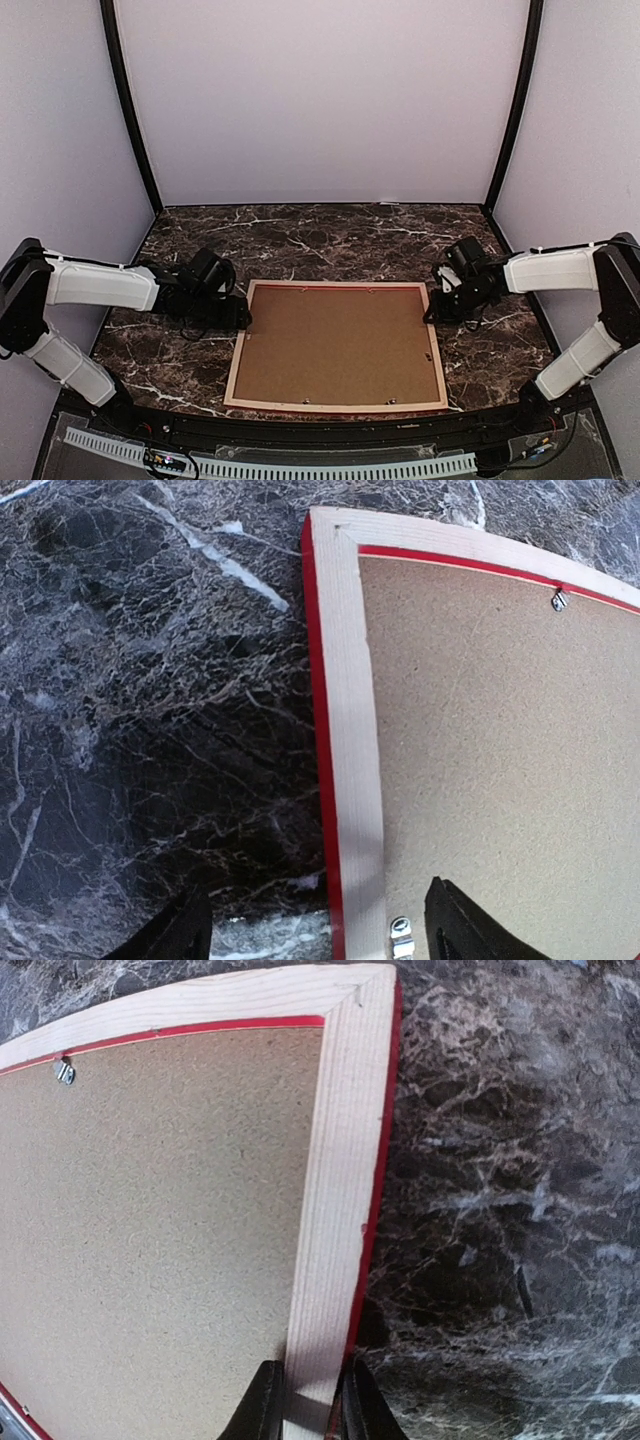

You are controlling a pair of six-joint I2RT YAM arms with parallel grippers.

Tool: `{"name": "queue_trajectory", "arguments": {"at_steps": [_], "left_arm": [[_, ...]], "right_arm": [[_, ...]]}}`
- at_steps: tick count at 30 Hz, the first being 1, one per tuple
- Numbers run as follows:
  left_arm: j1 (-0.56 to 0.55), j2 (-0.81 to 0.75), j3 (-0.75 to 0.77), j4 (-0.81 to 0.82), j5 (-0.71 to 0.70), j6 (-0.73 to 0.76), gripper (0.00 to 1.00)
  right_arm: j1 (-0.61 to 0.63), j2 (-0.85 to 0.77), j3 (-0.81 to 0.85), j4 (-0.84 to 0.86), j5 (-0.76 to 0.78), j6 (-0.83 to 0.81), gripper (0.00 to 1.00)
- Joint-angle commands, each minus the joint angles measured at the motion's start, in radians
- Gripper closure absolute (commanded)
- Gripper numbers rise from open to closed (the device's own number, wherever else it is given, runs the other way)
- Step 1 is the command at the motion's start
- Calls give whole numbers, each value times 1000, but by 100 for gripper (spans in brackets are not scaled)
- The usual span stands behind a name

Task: Put the photo into the frame
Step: Rotate the photo frame at the center of the board.

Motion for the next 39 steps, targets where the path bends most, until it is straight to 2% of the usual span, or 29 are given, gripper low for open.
{"name": "queue_trajectory", "arguments": {"at_steps": [1,7,12,17,22,39], "left_arm": [[-3,-47,24,-58,-17,54,24],[-3,-60,24,-83,50,84,23],[-4,-92,-9,-79,136,106,14],[-9,-114,-48,-61,189,104,12],[-28,-96,-53,-66,226,90,20],[-62,10,-11,-96,164,93,46]], "right_arm": [[1,62,47,-9,23,-45,89],[-1,104,120,-19,56,-72,95],[-6,140,158,-18,71,-76,97],[-12,159,176,-5,73,-66,99],[-14,177,187,0,62,-65,99],[-14,203,185,12,30,-75,100]]}}
